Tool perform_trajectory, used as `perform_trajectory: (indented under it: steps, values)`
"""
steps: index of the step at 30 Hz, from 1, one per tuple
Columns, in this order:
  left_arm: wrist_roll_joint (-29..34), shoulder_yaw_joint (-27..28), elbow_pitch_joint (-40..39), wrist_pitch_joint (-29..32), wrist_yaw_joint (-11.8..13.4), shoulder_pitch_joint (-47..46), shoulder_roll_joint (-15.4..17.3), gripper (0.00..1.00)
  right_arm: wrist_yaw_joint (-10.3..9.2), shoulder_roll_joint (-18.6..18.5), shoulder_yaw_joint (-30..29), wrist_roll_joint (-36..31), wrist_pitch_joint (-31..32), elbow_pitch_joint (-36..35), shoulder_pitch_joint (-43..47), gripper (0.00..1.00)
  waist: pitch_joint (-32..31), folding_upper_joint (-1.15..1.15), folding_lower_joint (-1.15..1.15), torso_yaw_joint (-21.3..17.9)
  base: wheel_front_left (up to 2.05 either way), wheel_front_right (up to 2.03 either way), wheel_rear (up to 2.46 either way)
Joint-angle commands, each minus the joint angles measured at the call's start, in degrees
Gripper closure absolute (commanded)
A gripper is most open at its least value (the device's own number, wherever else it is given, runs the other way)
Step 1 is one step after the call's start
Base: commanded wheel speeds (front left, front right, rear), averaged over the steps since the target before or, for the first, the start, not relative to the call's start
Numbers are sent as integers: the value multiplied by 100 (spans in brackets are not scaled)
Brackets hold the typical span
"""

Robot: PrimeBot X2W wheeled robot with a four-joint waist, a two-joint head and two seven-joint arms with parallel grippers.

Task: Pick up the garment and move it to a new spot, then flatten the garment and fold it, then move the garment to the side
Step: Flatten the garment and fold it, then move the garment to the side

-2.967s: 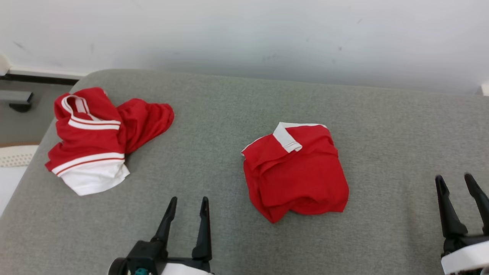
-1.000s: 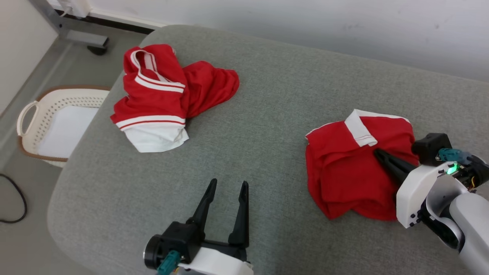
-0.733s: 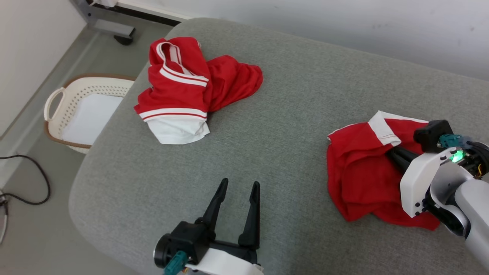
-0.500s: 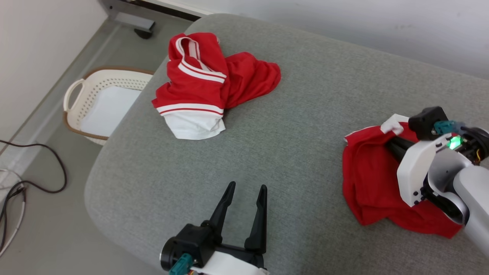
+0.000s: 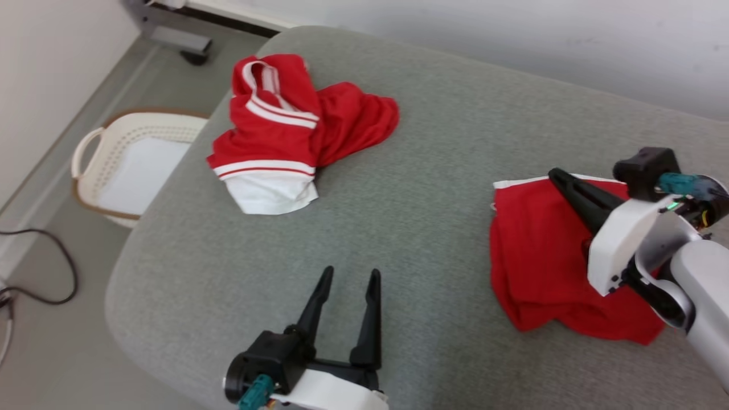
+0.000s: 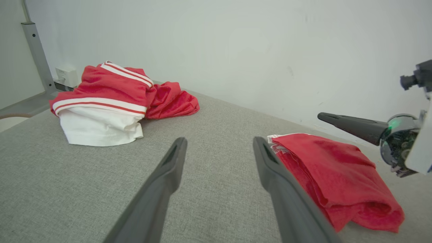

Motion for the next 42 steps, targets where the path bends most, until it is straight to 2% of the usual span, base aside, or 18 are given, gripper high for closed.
perform_trajectory:
  steps: [1,2,3,4,5,8,12,17,22,29,34,42]
  values:
    - [62,34,15,-2,-12,56,26,0,-13,-73,-20,26,-44,-14,102,73,-68,0,0,-183,0,0,0]
    - [118,86,39,-2,-27,71,25,0,-13,-133,-90,5,-184,-73,150,55,-93,0,0,-285,0,0,0]
    - [196,167,68,-2,-47,81,25,0,-13,-181,-137,-72,-354,-168,199,31,-125,0,0,-404,0,0,0]
    - [265,216,105,-2,-81,88,25,0,-13,-256,-240,-119,-552,-225,273,2,-156,0,0,-507,0,0,0]
    - [316,306,141,-2,-102,107,25,0,-13,-285,-329,-164,-731,-273,385,0,-204,0,0,-636,0,0,0]
    - [520,515,247,-2,-195,170,25,0,-14,-411,-703,-368,-1255,-365,735,0,-327,0,0,-1019,0,0,0]
    - [765,785,405,-2,-378,234,26,0,-13,-403,-1286,-609,-1732,-368,1395,0,-531,0,0,-1528,0,0,0]
    - [1048,1161,562,-1,-554,363,27,0,-13,-181,-2089,-741,-1990,-411,2287,0,-740,0,0,-2123,0,0,0]
    - [1312,1421,780,-1,-806,525,88,0,-14,164,-2892,-1094,-2111,-553,3114,0,-887,0,0,-2562,0,0,0]
    - [1445,1695,949,-1,-1031,738,99,0,-13,882,-4010,-1692,-2121,-1141,4204,0,-1134,0,0,-2796,0,0,0]
    - [1499,1859,990,-1,-1131,953,89,0,-13,1375,-4419,-1870,-2123,-1401,4781,0,-1331,0,0,-2897,0,0,0]
    - [1574,2036,1007,-1,-1202,1144,68,0,-13,1565,-4565,-2103,-2124,-1481,4973,0,-1412,0,0,-2951,0,0,0]
